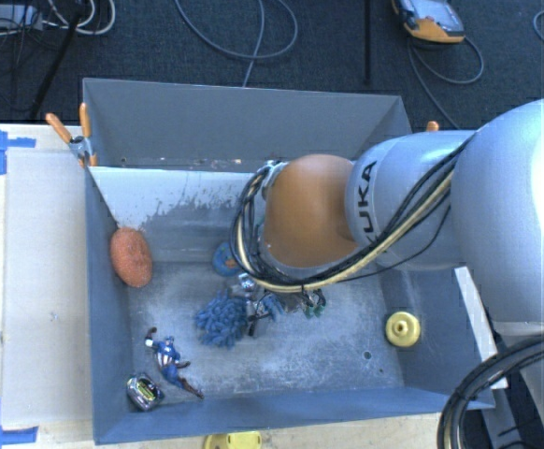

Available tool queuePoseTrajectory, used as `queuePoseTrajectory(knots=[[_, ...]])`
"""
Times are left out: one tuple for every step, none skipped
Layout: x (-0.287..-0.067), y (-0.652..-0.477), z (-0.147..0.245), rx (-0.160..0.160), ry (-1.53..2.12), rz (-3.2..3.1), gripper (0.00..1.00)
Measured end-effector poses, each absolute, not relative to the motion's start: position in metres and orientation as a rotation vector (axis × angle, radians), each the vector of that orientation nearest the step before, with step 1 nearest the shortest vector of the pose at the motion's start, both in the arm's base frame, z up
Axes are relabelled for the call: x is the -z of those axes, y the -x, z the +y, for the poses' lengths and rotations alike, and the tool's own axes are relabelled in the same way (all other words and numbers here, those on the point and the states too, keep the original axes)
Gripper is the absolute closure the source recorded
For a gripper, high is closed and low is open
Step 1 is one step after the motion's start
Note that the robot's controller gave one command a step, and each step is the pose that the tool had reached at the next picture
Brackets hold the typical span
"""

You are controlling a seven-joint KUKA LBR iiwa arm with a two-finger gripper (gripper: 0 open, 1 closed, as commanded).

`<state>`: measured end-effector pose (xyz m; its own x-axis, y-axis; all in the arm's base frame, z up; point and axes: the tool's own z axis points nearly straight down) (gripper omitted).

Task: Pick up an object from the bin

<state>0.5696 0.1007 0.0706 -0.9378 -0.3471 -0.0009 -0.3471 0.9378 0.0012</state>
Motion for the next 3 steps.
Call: queuePoseTrajectory(knots=[[-0.0706, -0.5696, 0.1006, -0.002, 0.553, 3.092, 1.0], [-0.0713, -0.5696, 0.1006, -0.002, 0.552, 3.092, 1.0], [-0.0774, -0.5679, 0.1003, -0.002, 0.552, 3.098, 1.0]])
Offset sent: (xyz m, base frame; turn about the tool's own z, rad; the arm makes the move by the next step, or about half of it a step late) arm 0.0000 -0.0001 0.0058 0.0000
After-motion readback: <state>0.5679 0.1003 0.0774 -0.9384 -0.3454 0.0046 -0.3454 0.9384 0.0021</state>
